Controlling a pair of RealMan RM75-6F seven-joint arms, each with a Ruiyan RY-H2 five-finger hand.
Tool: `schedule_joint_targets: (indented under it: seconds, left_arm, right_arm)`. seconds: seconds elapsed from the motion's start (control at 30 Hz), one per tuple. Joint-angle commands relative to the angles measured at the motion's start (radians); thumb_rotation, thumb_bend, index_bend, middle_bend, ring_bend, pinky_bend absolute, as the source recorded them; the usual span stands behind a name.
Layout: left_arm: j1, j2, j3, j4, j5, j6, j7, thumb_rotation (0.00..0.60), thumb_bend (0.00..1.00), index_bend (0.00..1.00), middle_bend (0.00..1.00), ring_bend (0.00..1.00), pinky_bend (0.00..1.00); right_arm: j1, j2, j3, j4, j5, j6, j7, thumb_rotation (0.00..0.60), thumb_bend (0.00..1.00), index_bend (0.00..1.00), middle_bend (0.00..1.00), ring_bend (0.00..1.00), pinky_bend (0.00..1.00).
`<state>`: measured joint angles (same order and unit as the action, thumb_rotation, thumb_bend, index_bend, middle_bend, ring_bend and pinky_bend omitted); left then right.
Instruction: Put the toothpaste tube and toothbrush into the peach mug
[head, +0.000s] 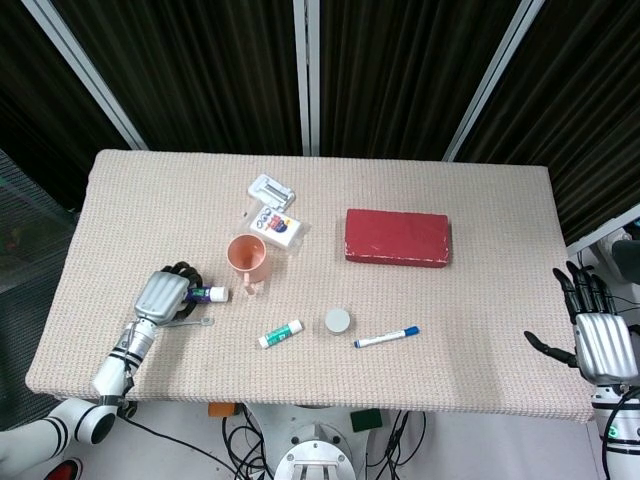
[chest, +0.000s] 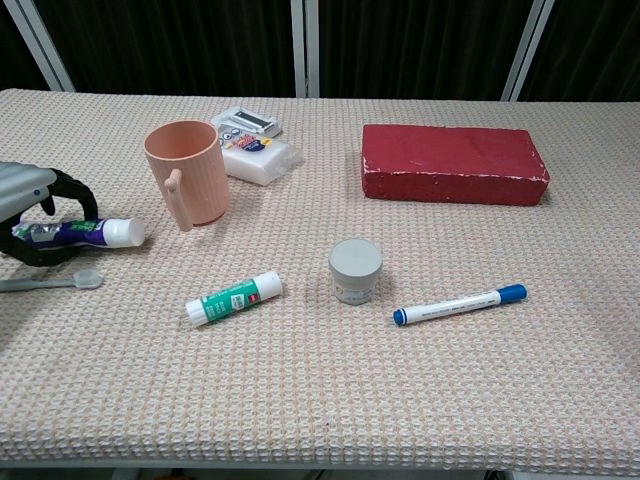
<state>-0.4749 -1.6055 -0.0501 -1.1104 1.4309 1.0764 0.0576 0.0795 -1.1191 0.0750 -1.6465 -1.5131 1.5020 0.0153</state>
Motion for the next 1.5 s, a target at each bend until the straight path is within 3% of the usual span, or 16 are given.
schedule_joint_targets:
  seconds: [0.03,0.2,0.37,0.7,0.9,1.1,1.3,1.5]
  left_arm:
    - [-0.003,-0.001,-0.003,-0.003,-0.002,-0.001,-0.003,0.6,0.34,0.49,0.36,0.23,0.37]
    - [0.002,0.004,-0.014,-0.022,-0.015,0.011,-0.018,0.6,0.43,0.61,0.4,0.24,0.39]
    - [0.023,0.027,-0.04,-0.041,-0.029,0.055,-0.109,0.6,0.46,0.68,0.47,0.31,0.47]
    - [0.054,0.14,-0.091,-0.065,-0.037,0.104,-0.408,0.6,0.46,0.72,0.63,0.46,0.59]
    - [0.053,0.231,-0.125,-0.124,-0.055,0.095,-0.501,0.6,0.46,0.74,0.67,0.49,0.6]
    - [0.028,0.291,-0.196,-0.248,-0.082,0.084,-0.639,0.6,0.46,0.75,0.69,0.5,0.6]
    - [-0.027,0.238,-0.273,-0.338,-0.117,0.078,-0.747,0.6,0.45,0.75,0.69,0.5,0.6]
    - [-0.09,0.078,-0.311,-0.285,-0.16,0.087,-0.761,0.6,0.46,0.75,0.69,0.5,0.6]
  right_arm:
    - [0.0,0.0,0.0,0.001,0.001,-0.001,-0.001,0.502,0.35,0.0,0.0,0.0,0.0]
    - [0.0,0.002,0.003,0.002,0.005,-0.002,0.002,0.502,0.35,0.0,0.0,0.0,0.0]
    - [-0.001,0.001,0.002,0.01,0.005,-0.002,0.012,0.502,0.35,0.0,0.0,0.0,0.0]
    - [-0.005,-0.003,0.003,0.024,0.0,0.008,0.03,0.502,0.35,0.0,0.0,0.0,0.0]
    - [-0.006,-0.009,0.002,0.031,-0.001,0.009,0.034,0.502,0.36,0.0,0.0,0.0,0.0]
    - [-0.006,-0.01,0.007,0.033,-0.005,0.019,0.037,0.501,0.36,0.0,0.0,0.0,0.0]
    - [-0.002,-0.011,0.012,0.022,-0.011,0.023,0.031,0.502,0.36,0.0,0.0,0.0,0.0]
    - [-0.005,0.002,0.016,0.005,-0.014,0.034,0.03,0.502,0.36,0.0,0.0,0.0,0.0]
